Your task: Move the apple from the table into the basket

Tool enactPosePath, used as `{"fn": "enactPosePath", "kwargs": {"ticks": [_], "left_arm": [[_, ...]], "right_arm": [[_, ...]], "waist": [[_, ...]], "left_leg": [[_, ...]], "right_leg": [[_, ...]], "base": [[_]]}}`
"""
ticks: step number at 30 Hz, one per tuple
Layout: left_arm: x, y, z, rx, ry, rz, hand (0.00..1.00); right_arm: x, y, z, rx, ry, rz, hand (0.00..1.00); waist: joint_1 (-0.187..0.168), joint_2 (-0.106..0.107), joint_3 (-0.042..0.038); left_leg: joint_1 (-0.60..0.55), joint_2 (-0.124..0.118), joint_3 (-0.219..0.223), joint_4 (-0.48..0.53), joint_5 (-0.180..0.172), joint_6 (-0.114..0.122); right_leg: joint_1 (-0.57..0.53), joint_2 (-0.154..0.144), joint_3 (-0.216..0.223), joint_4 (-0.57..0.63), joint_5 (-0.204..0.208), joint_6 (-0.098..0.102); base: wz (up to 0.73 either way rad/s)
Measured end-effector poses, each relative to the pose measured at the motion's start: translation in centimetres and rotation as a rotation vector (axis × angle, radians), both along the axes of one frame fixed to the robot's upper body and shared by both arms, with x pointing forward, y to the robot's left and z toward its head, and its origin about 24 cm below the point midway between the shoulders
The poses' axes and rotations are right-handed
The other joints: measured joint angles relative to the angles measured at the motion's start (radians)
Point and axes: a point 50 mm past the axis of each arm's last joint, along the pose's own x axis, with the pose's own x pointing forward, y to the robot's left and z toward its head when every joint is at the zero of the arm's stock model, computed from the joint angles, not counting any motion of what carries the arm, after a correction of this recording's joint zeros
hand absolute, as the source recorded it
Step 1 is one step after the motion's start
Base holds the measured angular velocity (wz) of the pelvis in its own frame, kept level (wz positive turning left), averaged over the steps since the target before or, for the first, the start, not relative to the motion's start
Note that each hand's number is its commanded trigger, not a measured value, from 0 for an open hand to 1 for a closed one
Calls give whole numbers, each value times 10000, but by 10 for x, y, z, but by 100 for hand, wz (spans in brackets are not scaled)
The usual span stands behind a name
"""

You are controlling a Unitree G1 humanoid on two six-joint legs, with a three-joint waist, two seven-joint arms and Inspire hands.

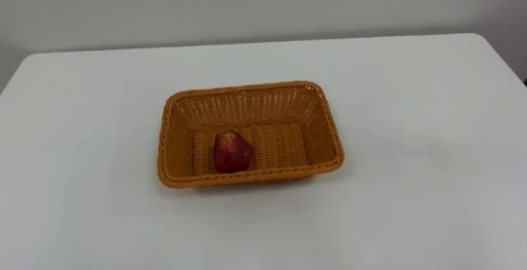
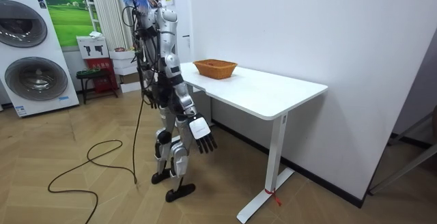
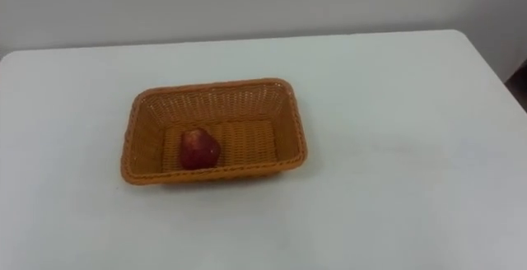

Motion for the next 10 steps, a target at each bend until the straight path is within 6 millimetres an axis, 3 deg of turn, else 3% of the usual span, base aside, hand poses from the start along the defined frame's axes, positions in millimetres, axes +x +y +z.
{"fn": "enactPosePath", "kwargs": {"ticks": [5, 10], "left_arm": [[-2, -5, -2, -126, 209, 66, 0], [-5, -10, -4, -387, 444, 131, 0]], "right_arm": [[5, 10, -3, 778, 101, 959, 0], [5, 18, -6, 1401, 126, 1330, 0]], "waist": [[105, -39, -18], [459, -61, -11]], "left_leg": [[-111, -1, -15, 56, -1, 0], [-106, -3, -15, 86, -2, -1]], "right_leg": [[-9, -8, -36, -15, 0, -1], [29, -19, -57, -43, -1, -2]], "base": [[2], [0]]}}
